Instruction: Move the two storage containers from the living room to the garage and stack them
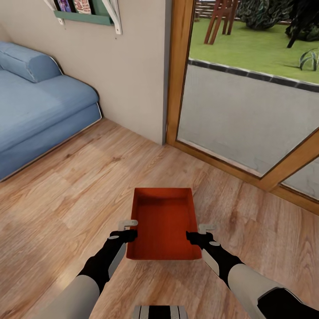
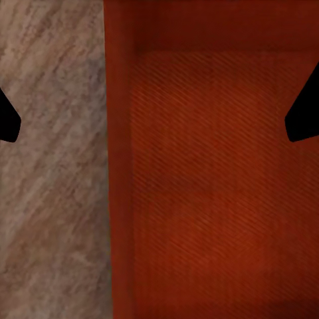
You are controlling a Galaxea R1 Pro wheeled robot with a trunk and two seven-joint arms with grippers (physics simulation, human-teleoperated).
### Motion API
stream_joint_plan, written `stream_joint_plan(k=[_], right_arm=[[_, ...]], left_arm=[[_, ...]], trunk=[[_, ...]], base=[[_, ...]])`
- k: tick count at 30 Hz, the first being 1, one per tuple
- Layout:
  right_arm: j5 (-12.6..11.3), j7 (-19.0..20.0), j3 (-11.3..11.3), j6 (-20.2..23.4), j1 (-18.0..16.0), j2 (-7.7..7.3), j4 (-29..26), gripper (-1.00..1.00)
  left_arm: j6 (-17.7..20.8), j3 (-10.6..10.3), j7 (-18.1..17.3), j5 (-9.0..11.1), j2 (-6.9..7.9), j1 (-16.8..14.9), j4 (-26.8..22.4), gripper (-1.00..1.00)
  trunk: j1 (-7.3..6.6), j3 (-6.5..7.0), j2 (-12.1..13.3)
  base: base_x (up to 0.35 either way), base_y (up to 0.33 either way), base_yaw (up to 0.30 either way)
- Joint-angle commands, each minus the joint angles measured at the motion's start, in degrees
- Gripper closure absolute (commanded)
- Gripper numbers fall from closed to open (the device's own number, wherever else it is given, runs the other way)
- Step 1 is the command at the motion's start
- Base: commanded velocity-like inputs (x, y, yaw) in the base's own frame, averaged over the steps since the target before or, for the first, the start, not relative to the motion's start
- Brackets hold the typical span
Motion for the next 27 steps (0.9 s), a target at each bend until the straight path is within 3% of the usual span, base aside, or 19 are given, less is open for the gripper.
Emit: stream_joint_plan(k=[1,6,27], right_arm=[[-0.5,-0.3,0.5,-0.2,0.0,-0.01,0.0,-1.00],[-0.5,-0.3,0.5,-0.2,0.0,-0.01,0.6,-1.00],[-0.3,-0.2,0.8,-0.3,0.0,-0.71,1.7,-1.00]], left_arm=[[0.2,-0.3,0.5,0.6,0.05,0.0,-0.1,-1.00],[0.2,-0.3,0.6,0.6,0.05,0.0,-0.2,-1.00],[0.2,-0.2,0.6,0.6,0.13,0.0,-0.2,-1.00]], trunk=[[0.22,-0.22,-0.4],[1.32,-1.12,-2.4],[1.32,-1.12,-2.4]], base=[[0.000,0.000,0.000],[0.000,0.000,0.000],[0.000,0.000,0.000]])
